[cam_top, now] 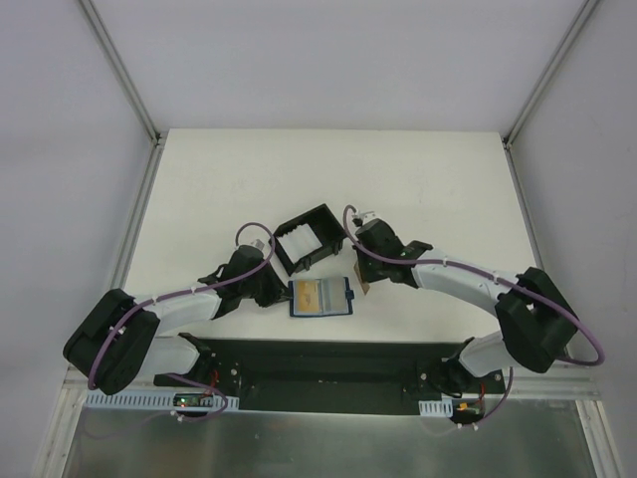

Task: Put the credit cards into the card holder
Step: Insert the credit card into the card holder.

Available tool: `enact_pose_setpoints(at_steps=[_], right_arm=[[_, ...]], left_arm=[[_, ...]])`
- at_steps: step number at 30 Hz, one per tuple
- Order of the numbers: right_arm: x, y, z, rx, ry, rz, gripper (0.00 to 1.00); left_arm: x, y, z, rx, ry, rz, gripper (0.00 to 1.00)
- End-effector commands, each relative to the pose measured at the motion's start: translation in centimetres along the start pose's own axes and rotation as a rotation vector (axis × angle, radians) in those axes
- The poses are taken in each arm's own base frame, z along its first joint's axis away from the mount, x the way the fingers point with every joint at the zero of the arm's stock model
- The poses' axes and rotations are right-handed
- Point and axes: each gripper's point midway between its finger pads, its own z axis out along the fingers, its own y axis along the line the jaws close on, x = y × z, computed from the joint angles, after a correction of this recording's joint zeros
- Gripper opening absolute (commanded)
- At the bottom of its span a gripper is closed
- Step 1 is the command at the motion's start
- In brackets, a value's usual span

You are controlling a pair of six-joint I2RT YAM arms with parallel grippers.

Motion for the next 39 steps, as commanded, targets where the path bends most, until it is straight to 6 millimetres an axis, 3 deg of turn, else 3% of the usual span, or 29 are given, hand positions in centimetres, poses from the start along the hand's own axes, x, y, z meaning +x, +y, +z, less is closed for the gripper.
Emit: enact_pose_setpoints(at_steps=[1, 8, 11, 18, 26, 30, 34, 39], right_arm=[[0.1, -0.1, 0.7, 0.015, 0.003, 0.007, 0.06], [-0.2, 0.2, 0.9, 0.007, 0.001, 0.001, 0.09], [-0.5, 0.2, 0.7, 0.007, -0.002, -0.002, 0.01], [-1.3, 1.4, -1.8, -0.074, -0.082, 0.082, 0.01], [-1.4, 6.8, -5.0, -0.273, -0.217, 0.249, 0.00], [-1.8, 9.1, -5.3, -0.278, -0.258, 0.212, 0.00], [-3.5, 12.9, -5.6, -0.359, -0.321, 0.144, 0.01], [-3.2, 15.9, -5.0, -0.419, -0.235, 0.111, 0.00]], left_arm=[[0.1, -0.3, -0.2, 0.004, 0.021, 0.020, 0.00], [0.1, -0.3, -0.1, 0.003, 0.025, 0.018, 0.00], [0.1, -0.3, -0.2, 0.004, 0.026, 0.016, 0.00], [0.2, -0.3, -0.2, 0.007, 0.028, 0.018, 0.00], [0.4, -1.6, -1.4, 0.073, 0.021, -0.012, 0.00], [0.4, -2.5, -2.3, 0.119, 0.006, -0.027, 0.00], [0.4, -2.9, -3.0, 0.141, -0.002, -0.032, 0.00], [0.5, -3.4, -3.7, 0.167, -0.003, -0.022, 0.00]])
